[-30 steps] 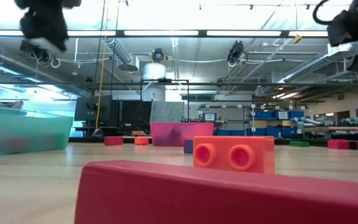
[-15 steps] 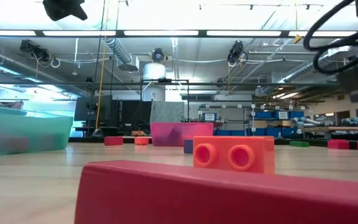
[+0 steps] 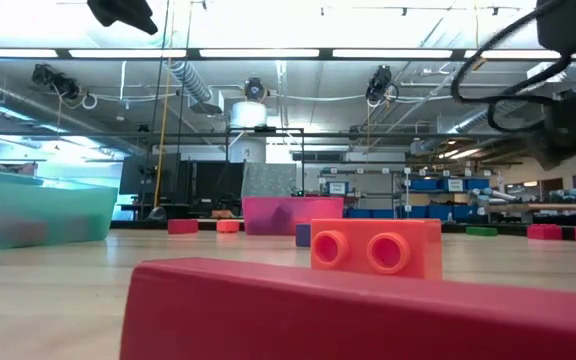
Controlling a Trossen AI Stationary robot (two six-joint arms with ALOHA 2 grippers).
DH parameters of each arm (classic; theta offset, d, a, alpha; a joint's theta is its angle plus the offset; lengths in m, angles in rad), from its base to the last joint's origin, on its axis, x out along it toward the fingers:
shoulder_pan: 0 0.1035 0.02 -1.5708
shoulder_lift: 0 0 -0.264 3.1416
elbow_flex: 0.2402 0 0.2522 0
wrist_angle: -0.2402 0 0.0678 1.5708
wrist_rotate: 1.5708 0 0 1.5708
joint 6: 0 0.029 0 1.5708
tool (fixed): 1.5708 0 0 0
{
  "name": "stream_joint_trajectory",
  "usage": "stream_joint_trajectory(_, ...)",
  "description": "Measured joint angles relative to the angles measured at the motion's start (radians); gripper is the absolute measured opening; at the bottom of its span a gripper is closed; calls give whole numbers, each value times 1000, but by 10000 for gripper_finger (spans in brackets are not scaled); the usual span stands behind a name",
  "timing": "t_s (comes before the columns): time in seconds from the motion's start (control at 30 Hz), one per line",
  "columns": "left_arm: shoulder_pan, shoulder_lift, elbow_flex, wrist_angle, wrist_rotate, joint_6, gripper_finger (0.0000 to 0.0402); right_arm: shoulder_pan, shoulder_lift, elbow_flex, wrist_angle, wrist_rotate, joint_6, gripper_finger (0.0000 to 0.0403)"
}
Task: Sort blocks by size
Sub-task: Put the blue 1 studded building block into the red bin
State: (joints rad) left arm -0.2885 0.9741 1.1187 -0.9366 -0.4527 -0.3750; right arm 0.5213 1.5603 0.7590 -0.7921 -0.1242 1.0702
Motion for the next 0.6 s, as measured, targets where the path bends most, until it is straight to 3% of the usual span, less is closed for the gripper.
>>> stream_joint_trajectory(0.17,35,0,-1,1,0,35,177,-44,-101,2,30,165,107,141)
stream_joint_trajectory(0.3,77,-2,-20,20,0,61,177,-118,-180,60,30,317,95,141)
stream_joint_trajectory(0.4,110,-3,-52,74,40,105,177,-204,-210,129,26,389,-15,141)
stream_joint_trajectory(0.6,211,-8,-149,272,171,193,177,-444,-177,314,34,426,-366,141)
